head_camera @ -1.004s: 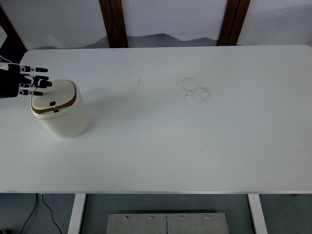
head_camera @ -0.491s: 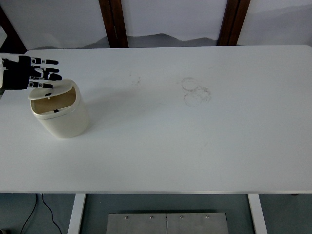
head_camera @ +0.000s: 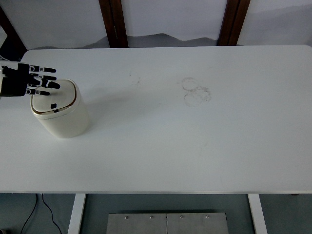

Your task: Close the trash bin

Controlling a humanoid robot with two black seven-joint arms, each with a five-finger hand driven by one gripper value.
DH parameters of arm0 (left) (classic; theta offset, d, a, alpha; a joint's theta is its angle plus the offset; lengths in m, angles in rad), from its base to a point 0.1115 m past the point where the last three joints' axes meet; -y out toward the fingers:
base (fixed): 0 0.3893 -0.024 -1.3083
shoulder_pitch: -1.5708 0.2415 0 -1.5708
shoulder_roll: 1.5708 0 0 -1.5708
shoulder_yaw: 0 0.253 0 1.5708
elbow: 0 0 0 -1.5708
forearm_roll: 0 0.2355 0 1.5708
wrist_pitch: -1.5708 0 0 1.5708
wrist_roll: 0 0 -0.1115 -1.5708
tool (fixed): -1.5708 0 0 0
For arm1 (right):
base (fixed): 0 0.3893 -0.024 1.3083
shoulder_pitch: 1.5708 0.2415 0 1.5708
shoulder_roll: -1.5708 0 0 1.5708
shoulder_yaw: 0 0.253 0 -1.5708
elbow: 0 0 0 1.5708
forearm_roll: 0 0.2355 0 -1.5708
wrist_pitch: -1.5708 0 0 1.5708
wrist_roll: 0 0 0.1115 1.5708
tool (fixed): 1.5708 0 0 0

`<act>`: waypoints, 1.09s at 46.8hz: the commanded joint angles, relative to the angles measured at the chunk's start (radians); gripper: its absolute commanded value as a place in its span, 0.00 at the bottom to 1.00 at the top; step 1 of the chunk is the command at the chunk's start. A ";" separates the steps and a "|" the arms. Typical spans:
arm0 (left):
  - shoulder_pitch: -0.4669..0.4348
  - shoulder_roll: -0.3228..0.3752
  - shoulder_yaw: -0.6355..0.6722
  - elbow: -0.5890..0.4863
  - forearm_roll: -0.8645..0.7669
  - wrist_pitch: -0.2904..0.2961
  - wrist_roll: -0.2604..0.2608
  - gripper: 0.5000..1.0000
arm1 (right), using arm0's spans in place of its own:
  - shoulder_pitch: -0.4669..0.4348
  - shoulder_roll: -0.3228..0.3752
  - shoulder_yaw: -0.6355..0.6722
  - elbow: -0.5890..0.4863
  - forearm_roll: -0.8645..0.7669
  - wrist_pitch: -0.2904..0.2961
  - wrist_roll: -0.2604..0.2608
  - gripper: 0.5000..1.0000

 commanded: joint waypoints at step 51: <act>0.001 0.000 0.032 0.002 0.016 0.003 0.000 1.00 | 0.000 0.000 0.000 0.000 0.000 0.000 0.000 0.99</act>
